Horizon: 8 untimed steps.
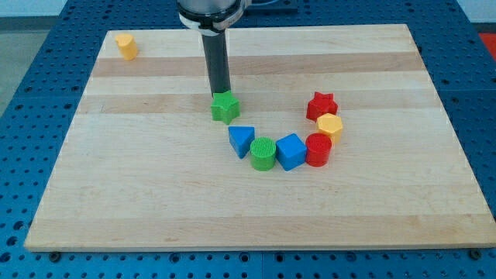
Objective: Push the green star to the top left of blue triangle
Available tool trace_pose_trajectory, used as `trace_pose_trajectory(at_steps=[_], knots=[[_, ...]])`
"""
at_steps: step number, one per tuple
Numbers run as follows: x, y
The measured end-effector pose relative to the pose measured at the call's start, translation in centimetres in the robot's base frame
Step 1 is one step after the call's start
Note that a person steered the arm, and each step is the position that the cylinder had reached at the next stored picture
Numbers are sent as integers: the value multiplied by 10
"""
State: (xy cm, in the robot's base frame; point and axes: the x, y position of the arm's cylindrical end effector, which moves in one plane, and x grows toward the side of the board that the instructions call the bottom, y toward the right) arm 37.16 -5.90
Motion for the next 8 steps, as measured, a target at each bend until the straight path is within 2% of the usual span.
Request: trace_pose_trajectory(at_steps=[8], knots=[[11,3]])
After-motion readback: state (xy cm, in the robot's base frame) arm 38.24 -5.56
